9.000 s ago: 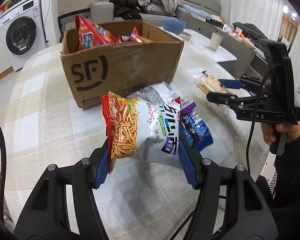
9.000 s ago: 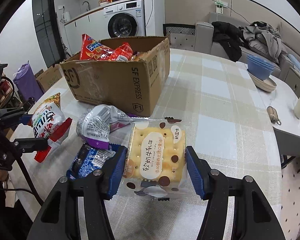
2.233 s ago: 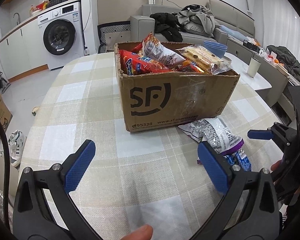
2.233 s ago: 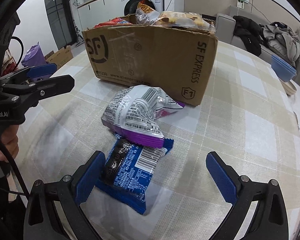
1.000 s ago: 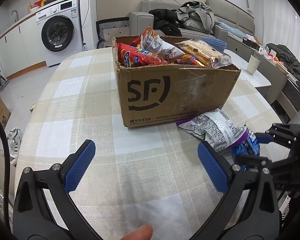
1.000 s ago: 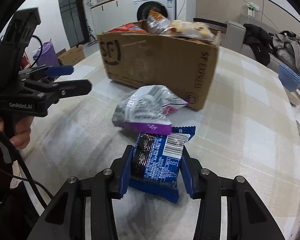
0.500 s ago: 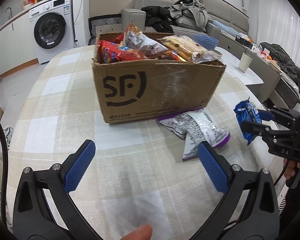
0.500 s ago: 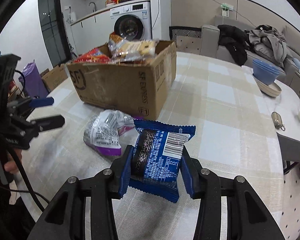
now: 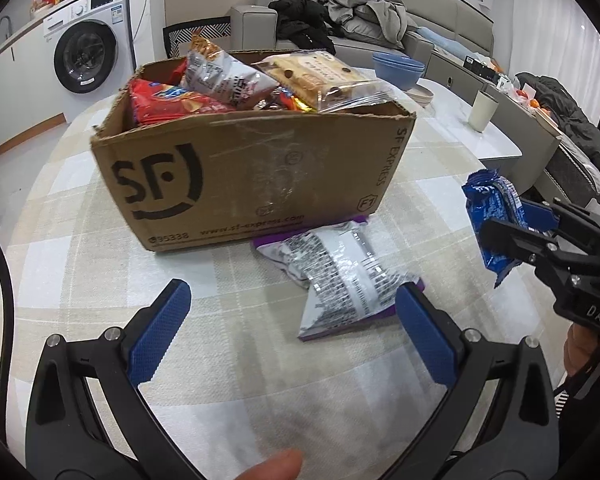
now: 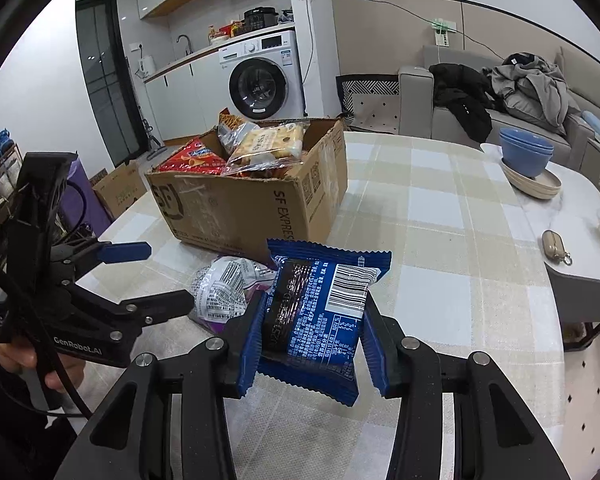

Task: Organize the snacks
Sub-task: 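Close the left gripper on the silver-purple bag while the right gripper holds the blue pack, then lift both held packs and carry them over the cardboard box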

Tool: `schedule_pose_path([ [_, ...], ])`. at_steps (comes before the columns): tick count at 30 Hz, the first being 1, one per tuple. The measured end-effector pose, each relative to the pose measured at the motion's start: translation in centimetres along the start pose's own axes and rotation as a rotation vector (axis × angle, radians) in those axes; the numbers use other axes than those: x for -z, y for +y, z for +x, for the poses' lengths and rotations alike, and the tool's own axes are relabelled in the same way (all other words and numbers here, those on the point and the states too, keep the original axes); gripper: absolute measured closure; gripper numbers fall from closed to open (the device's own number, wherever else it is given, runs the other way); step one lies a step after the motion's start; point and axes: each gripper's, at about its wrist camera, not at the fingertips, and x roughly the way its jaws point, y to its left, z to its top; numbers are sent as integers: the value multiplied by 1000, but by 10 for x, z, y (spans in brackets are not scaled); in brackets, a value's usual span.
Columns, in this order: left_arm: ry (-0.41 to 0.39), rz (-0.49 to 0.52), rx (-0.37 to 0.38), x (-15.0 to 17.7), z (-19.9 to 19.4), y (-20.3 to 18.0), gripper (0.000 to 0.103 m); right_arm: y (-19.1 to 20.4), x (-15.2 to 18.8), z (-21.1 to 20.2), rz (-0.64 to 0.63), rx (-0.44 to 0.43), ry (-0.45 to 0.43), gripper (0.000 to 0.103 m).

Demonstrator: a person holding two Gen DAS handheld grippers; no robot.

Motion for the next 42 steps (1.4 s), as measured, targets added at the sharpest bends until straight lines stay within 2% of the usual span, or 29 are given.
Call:
schedule_pose_path([
  [5, 29, -11, 29, -10, 13, -10, 3, -8, -1, -4, 20, 3, -16, 58],
  [7, 39, -19, 50, -13, 19, -15, 11, -10, -1, -6, 29, -1, -21, 58],
  [9, 60, -25, 68, -17, 27, -20, 14, -11, -1, -7, 31, -1, -23, 58],
  [12, 77, -27, 59, -20, 37, -26, 19, -12, 0, -7, 37, -5, -25, 58],
  [17, 91, -35, 65, -21, 50, -30, 21, -12, 0, -8, 37, -11, -27, 58],
  [23, 119, -19, 50, -21, 68, -43, 39, -13, 0, -7, 41, -13, -29, 58],
  [25, 124, 1, 35, -19, 74, -47, 49, -13, 0, -7, 41, -11, -30, 58],
  [31, 103, 33, 28, -18, 78, -58, 57, -14, 0, -7, 43, -11, -31, 58],
  [42, 81, 74, 18, -9, 68, -73, 61, -13, -1, -7, 39, -14, -37, 59],
])
